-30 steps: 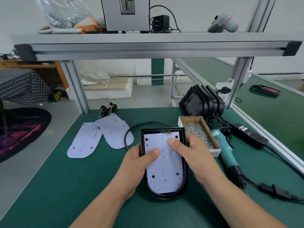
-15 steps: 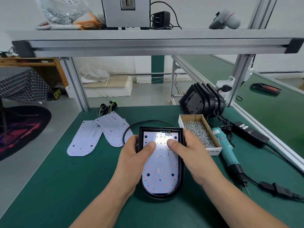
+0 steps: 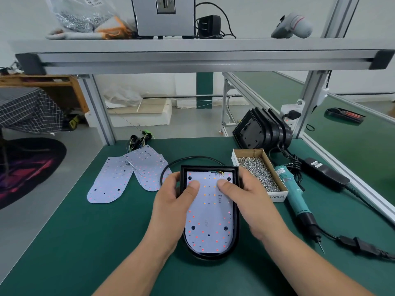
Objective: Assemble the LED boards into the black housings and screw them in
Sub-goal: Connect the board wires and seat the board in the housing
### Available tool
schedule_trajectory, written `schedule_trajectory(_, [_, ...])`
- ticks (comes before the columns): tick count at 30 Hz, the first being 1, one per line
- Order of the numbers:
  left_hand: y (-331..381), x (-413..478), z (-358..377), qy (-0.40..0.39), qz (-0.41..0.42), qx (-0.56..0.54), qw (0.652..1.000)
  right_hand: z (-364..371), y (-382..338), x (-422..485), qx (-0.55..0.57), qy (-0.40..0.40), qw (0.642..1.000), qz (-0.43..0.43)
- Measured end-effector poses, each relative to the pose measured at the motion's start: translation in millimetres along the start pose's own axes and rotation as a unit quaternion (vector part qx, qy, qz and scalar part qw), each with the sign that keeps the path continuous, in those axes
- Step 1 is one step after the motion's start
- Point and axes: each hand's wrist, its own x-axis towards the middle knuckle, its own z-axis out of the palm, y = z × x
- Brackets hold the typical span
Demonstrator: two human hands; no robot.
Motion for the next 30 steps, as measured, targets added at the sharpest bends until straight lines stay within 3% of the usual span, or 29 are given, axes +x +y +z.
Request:
schedule_trajectory(14, [9, -2, 0, 0.016, 0.002, 0.009, 1.000, 6, 0, -2, -0.039, 0.017, 0.998, -0.040])
schedule_trajectory(23, [8, 0, -10, -0.108, -0.069, -0.061, 0.990, 1, 2, -2, -0.097, -0.031, 0.993, -0.056])
schedule_trajectory(27, [8, 1, -15, -0.131, -0.149, -0.195, 0.961, -7, -7, 2, 0.086, -0.020, 0.996, -0.028])
schedule_trajectory(30, [8, 3, -21, -0.149, -0.164, -0.317, 0.922, -13, -7, 5, 0.005, -0.004, 0.998, -0.062])
